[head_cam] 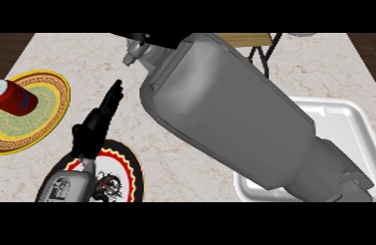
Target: Pick the eggplant from the tray and place it in the tiered shelf
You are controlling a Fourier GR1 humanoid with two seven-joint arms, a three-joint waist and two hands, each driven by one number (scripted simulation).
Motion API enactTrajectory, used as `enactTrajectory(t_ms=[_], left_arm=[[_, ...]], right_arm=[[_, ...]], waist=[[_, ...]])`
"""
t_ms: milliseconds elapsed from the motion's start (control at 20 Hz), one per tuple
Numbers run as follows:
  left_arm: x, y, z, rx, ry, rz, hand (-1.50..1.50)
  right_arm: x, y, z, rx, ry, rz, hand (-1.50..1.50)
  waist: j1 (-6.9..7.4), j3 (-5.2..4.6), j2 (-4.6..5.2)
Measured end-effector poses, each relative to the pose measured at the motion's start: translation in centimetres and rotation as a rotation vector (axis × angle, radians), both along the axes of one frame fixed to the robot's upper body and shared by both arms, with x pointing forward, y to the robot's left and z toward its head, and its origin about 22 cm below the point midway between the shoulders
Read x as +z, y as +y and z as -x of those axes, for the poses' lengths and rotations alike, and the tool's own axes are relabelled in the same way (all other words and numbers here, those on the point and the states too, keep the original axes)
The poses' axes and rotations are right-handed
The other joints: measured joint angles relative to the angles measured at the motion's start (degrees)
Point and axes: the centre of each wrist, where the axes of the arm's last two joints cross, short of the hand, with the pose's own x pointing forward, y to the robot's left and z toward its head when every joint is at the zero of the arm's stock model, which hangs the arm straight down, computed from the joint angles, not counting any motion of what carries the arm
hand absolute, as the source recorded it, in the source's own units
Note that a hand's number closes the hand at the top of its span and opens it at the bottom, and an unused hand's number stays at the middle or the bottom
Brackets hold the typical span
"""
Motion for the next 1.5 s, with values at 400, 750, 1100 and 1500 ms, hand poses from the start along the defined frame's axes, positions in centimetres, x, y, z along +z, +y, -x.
enactTrajectory(t_ms=[400,750,1100,1500], left_arm=[[0.4,-0.5,-0.6,0.003,-0.003,-0.003,0.00],[0.4,-1.1,-0.9,-0.009,-0.010,-0.001,0.00],[-0.1,-0.8,-0.1,-0.008,-0.006,-0.001,0.00],[0.3,-0.7,-0.7,0.005,-0.007,-0.003,0.00]], right_arm=[[-2.2,-0.6,-3.8,-0.072,0.008,0.094,1.50],[-3.6,-2.2,-6.3,-0.048,-0.048,-0.020,1.50],[-4.9,-4.6,-8.1,0.010,-0.098,-0.197,1.50],[-7.2,-6.9,-10.7,-0.069,-0.068,-0.182,-1.50]], waist=[[-0.04,0.02,0.22],[0.37,0.06,0.57],[0.28,0.06,0.41],[-0.32,0.02,0.20]])
